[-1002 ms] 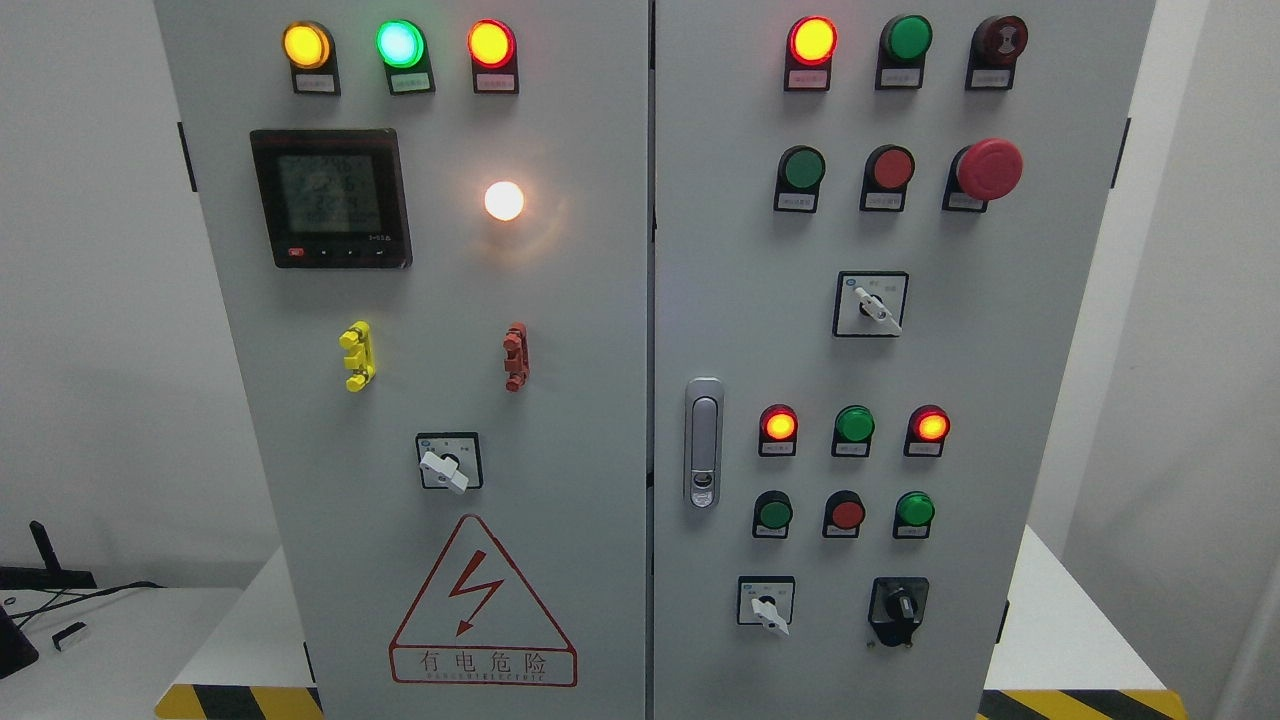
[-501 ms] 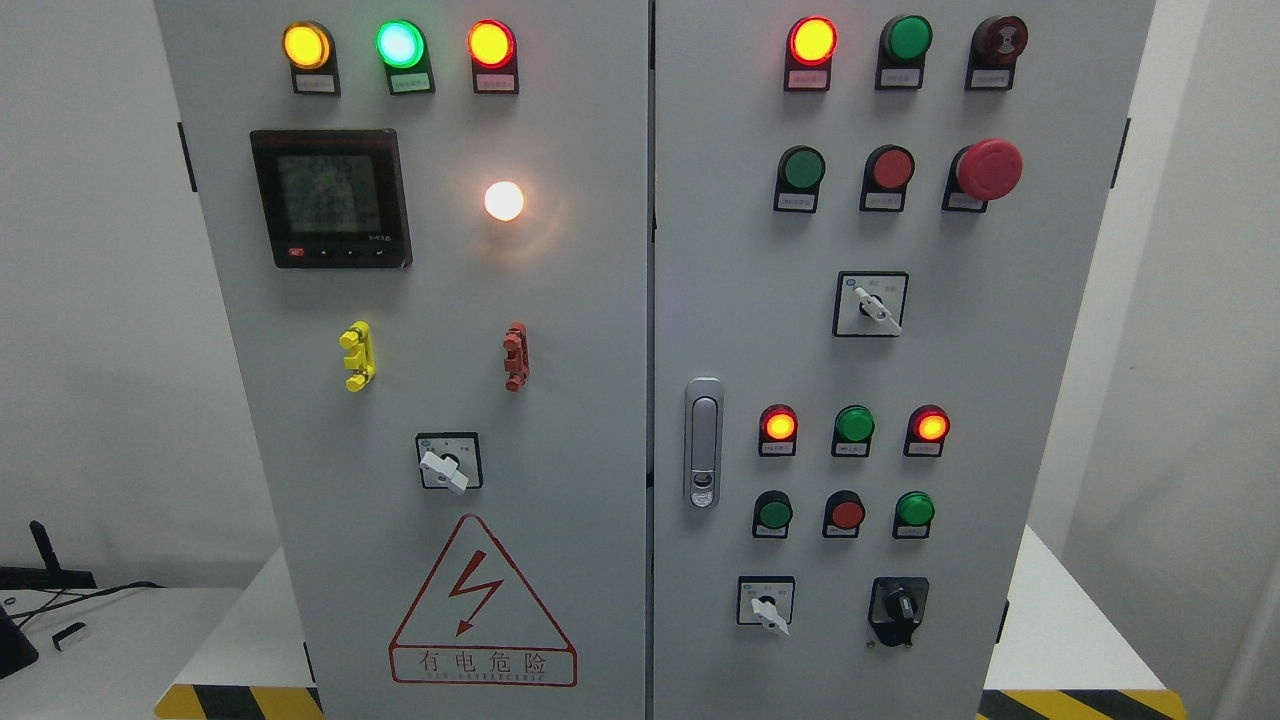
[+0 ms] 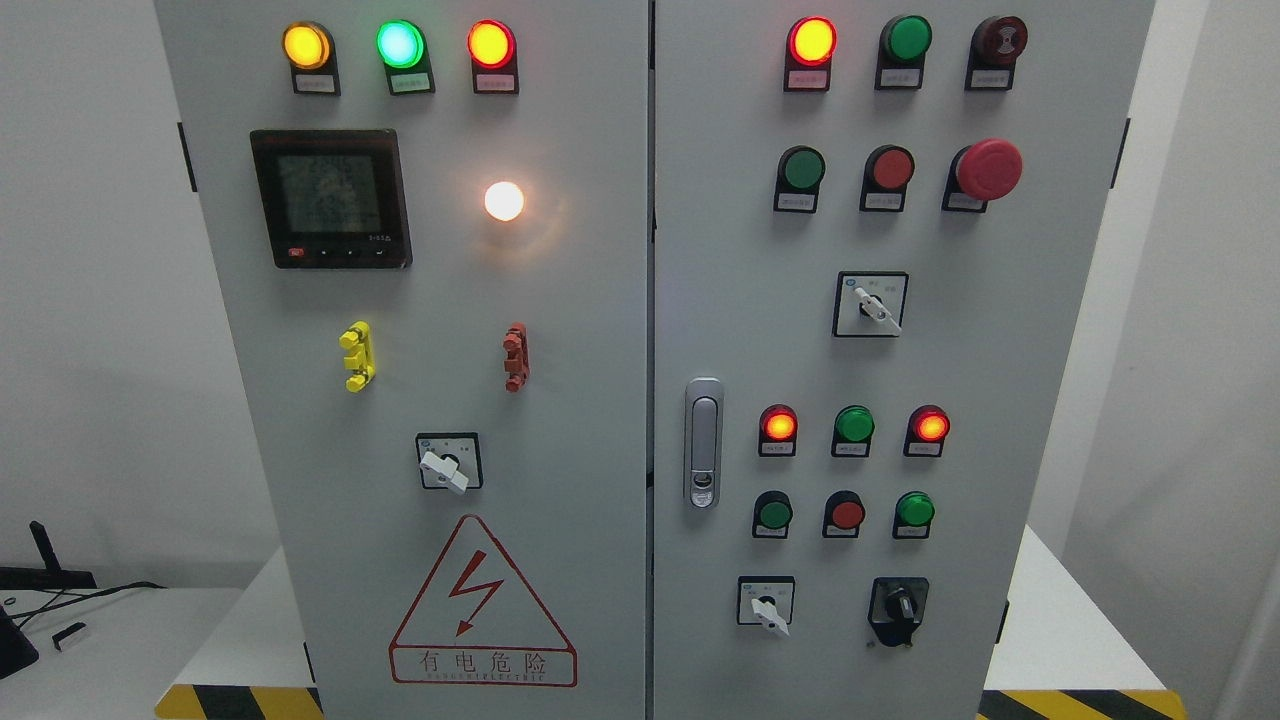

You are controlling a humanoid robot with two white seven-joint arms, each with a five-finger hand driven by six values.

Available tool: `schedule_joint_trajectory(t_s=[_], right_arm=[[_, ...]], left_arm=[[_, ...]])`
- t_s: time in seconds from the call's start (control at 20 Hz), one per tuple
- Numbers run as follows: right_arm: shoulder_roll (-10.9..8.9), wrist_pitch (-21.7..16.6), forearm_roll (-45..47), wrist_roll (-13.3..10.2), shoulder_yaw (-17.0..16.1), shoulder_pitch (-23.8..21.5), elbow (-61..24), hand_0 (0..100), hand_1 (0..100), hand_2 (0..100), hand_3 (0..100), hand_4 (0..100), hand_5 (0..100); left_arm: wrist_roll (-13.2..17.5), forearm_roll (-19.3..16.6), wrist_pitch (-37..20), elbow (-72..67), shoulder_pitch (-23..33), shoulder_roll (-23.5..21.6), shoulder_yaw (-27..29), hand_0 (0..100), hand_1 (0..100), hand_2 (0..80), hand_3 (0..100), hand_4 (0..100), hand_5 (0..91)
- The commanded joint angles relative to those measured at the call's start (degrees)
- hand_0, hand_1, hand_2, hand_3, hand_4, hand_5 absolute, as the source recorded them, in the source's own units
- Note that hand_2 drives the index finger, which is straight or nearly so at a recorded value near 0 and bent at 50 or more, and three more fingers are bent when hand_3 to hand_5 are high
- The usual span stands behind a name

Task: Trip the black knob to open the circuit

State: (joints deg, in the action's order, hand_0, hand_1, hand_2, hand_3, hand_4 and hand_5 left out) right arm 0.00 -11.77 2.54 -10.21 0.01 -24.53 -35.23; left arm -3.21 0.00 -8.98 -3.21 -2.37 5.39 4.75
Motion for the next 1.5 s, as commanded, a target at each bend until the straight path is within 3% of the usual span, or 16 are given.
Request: schedule_joint_trajectory(t_s=[0.0,0.15,0.35,0.55,0.75,0.95,1.25,1.45], right_arm=[[0.17,-7.20,-0.08,-4.63,0.69,-7.72,-21.26,21,63,0,23,25,20],[0.26,-13.70,-0.08,-6.49,0.17,-9.74,-26.10,19,65,9,35,35,30],[0.26,-22.15,-0.08,-6.58,-1.94,-13.17,-34.09,19,67,13,46,49,57],[0.26,-28.39,-0.17,-6.49,-3.61,-17.57,-43.24,19,68,17,51,56,64],[0.79,-30.77,-0.52,-6.49,-5.01,-18.97,-48.86,20,68,22,55,60,68],[0.79,-30.95,-1.49,-6.23,-8.35,-19.33,-55.80,20,67,25,59,64,75],[0.79,-30.77,-1.40,-5.87,-12.66,-19.51,-67.59,21,64,27,62,67,77],[0.70,-30.51,-1.40,-5.87,-13.02,-19.24,-72.07,23,58,28,65,68,77]], left_arm=[[0.05,-1.76,0.02,0.04,0.00,-0.03,0.00,12,39,0.0,0,0,0.0],[0.05,-1.76,0.02,0.04,0.00,0.05,0.00,12,39,0.0,0,0,0.0],[0.05,-1.76,0.02,0.04,0.00,0.05,0.00,12,39,0.0,0,0,0.0],[0.05,-1.76,0.02,-0.05,0.00,0.05,0.00,12,39,0.0,0,0,0.0],[0.05,-1.76,0.02,-0.05,0.00,-0.03,0.00,12,39,0.0,0,0,0.0],[0.05,-1.76,0.02,0.04,0.00,-0.03,0.00,12,39,0.0,0,0,0.0],[0.05,-1.76,0.02,-0.05,0.00,0.05,0.00,12,39,0.0,0,0,0.0],[0.05,-1.76,0.02,-0.05,0.00,0.05,0.00,12,39,0.0,0,0,0.0]])
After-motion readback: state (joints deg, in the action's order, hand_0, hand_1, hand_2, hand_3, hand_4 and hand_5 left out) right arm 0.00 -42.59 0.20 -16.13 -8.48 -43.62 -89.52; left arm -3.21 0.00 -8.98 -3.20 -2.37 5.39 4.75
